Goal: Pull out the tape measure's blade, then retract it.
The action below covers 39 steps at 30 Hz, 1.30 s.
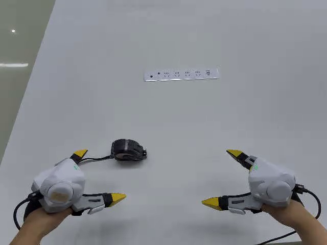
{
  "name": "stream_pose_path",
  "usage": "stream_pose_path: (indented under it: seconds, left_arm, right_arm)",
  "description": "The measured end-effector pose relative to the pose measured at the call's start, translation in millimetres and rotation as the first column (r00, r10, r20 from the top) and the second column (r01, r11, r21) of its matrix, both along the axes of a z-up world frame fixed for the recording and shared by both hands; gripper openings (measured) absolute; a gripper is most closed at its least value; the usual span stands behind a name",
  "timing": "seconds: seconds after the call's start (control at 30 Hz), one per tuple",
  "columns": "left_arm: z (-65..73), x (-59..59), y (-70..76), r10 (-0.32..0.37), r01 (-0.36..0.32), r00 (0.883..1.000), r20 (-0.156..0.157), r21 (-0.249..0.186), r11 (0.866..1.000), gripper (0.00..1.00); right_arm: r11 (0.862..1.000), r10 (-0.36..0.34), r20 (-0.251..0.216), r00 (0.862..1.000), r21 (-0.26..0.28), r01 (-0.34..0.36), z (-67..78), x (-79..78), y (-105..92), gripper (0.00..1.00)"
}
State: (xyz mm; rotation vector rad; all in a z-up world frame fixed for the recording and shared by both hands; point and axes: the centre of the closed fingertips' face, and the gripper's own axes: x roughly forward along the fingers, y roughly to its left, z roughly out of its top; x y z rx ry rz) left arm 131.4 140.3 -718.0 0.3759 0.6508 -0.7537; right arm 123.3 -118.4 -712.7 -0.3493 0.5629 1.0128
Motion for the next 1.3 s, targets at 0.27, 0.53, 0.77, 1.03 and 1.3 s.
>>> stream_pose_path:
  seconds: [0.27, 0.53, 0.77, 1.03, 1.3]
  left_arm:
    - [-5.1, 9.6, -3.8, -0.055, 0.055, 0.998, -0.016, 0.03, 0.998, 0.96]
    - [-10.1, 16.8, -2.7, -0.092, 0.093, 0.995, -0.03, 0.048, 0.994, 0.93]
    - [-22.8, 17.8, -1.8, -0.159, 0.164, 0.985, -0.066, 0.09, 0.982, 0.87]
    - [-30.4, 24.2, -2.8, -0.21, 0.22, 0.974, -0.087, 0.122, 0.968, 0.8]
    - [-33.7, 34.0, -6.9, -0.266, 0.277, 0.959, -0.097, 0.134, 0.951, 0.74]
  right_arm:
    - [0.999, 0.048, 0.006, 0.999, -0.013, -0.048, -2.2, 10.6, 5.7, 0.94]
    - [0.989, 0.14, 0.017, 0.99, -0.045, -0.139, -6.2, 18.7, 14.7, 0.91]
    - [0.98, 0.196, 0.017, 0.98, -0.048, -0.195, -12.0, 28.3, 25.0, 0.87]
    - [0.967, 0.253, 0.028, 0.967, -0.045, -0.252, -16.8, 39.6, 37.4, 0.81]
    - [0.953, 0.301, 0.04, 0.953, -0.054, -0.299, -22.2, 52.1, 49.5, 0.75]
